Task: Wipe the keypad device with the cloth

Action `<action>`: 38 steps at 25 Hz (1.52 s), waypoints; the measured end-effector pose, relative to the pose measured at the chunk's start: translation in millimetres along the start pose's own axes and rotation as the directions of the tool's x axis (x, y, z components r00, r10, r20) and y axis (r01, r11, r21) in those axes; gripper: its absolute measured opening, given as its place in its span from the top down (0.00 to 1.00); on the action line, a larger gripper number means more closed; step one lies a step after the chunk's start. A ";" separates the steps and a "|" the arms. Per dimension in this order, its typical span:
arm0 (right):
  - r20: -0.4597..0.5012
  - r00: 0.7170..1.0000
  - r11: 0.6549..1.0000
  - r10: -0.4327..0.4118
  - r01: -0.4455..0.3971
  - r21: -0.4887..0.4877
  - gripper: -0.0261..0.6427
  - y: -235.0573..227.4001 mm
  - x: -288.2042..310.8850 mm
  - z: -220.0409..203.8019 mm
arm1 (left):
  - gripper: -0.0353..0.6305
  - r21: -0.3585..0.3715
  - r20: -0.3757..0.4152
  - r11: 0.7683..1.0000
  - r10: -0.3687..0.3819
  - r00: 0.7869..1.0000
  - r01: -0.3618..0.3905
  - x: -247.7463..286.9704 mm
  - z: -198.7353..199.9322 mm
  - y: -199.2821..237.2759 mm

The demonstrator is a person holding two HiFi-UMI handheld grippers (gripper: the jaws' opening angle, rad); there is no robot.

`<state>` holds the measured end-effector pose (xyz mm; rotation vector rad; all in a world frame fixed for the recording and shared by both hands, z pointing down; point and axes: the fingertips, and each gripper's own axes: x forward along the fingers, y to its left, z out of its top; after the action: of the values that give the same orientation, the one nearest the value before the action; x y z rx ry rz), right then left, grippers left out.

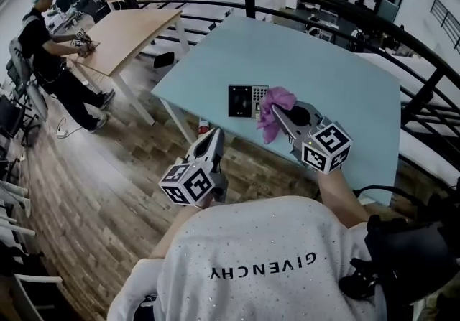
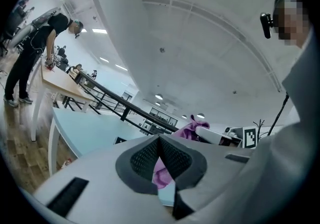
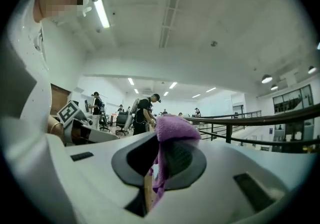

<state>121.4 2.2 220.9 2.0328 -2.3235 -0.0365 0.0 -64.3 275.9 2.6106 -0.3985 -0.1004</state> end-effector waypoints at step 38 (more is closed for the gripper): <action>-0.249 0.826 0.796 -0.505 0.558 0.235 0.92 192.5 -119.3 -93.6 | 0.94 -0.091 -0.149 0.981 -0.185 0.971 0.172 -220.0 -23.2 36.6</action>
<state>-48.0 147.7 321.7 2.6521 -1.6580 0.4809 -216.3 -18.6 313.5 2.5502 -0.1013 0.0294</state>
